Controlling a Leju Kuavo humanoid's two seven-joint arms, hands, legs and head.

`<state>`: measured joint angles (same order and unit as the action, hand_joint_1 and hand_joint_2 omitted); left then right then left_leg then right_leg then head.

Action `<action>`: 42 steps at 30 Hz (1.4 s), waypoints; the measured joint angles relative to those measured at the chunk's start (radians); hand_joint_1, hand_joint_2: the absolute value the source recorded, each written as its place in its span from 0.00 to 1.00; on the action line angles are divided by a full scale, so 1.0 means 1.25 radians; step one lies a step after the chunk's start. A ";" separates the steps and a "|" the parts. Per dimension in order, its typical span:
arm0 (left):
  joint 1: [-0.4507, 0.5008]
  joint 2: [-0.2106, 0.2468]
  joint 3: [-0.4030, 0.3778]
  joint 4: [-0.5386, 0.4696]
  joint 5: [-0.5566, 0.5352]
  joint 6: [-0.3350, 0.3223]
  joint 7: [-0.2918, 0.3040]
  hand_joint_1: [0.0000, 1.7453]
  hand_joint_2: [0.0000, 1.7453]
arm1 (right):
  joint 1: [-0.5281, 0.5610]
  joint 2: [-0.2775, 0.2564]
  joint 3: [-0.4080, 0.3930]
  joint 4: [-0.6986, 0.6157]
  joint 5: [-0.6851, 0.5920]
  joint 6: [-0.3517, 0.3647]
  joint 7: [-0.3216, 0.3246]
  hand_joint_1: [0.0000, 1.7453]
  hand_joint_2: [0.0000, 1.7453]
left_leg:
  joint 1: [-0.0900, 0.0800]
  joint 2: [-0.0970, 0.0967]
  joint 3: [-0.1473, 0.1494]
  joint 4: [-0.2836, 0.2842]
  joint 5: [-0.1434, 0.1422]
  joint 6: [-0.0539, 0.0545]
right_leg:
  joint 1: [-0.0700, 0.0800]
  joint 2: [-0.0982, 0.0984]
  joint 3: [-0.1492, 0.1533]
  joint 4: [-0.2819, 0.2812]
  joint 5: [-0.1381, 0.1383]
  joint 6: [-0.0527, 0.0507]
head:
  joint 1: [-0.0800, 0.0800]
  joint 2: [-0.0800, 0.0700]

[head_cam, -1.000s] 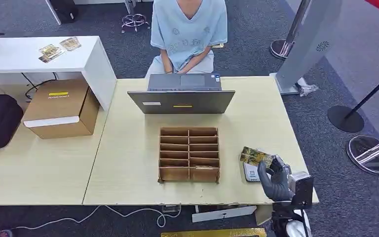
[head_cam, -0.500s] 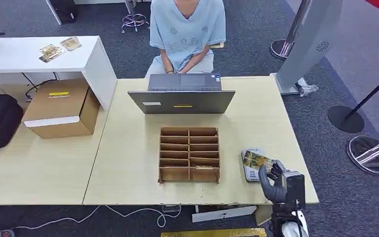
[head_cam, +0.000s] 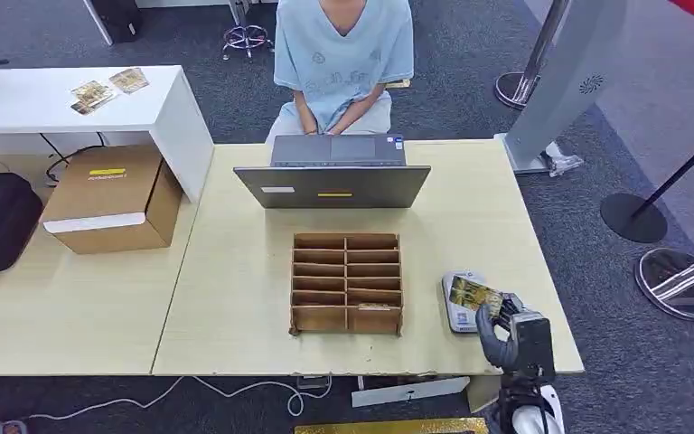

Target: Pass the card to the sensor for recognition and then transmit it.

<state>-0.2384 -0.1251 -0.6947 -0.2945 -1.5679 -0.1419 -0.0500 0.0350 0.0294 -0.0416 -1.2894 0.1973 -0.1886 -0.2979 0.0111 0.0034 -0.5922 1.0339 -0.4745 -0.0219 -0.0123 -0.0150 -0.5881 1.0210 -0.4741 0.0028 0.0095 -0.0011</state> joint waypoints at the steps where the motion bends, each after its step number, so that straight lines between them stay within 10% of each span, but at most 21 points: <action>1: 0.000 -0.001 0.001 0.000 0.000 -0.001 0.000 0.00 0.00 | -0.001 0.000 0.000 -0.001 0.016 -0.014 0.006 1.00 1.00 | 0.000 0.000 0.000 0.000 0.000 0.000 | 0.000 0.000 0.000 0.000 0.000 0.000 | 0.000 0.000; 16: -0.001 -0.015 0.032 0.000 0.000 -0.002 0.011 0.00 0.00 | -0.015 0.017 -0.015 0.006 0.104 -0.054 0.040 1.00 1.00 | 0.000 0.000 0.000 0.000 0.000 0.000 | 0.000 0.000 0.000 0.000 0.000 0.000 | 0.000 0.000; 34: -0.006 -0.021 0.042 0.000 0.000 -0.016 0.006 0.00 0.00 | -0.075 -0.007 -0.071 0.047 0.107 0.053 0.079 1.00 1.00 | 0.000 0.000 0.000 0.000 0.000 0.000 | 0.000 0.001 0.000 0.000 0.000 0.000 | 0.000 0.000; 42: -0.027 -0.029 0.052 0.000 0.000 -0.038 -0.006 0.00 0.00 | -0.174 -0.073 -0.092 0.167 0.030 0.196 0.071 1.00 1.00 | -0.001 0.000 0.000 0.000 0.001 0.001 | 0.000 0.000 0.000 0.000 0.001 0.000 | 0.000 0.000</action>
<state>-0.2726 -0.1610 -0.6298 -0.2945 -1.5679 -0.1896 -0.0580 -0.1824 -0.0625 -0.1560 -1.0804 0.2343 0.0569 -0.2094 0.0105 0.0036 -0.5918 1.0345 -0.4735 -0.0205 -0.0124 -0.0149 -0.5876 1.0209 -0.4727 0.0032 0.0099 -0.0011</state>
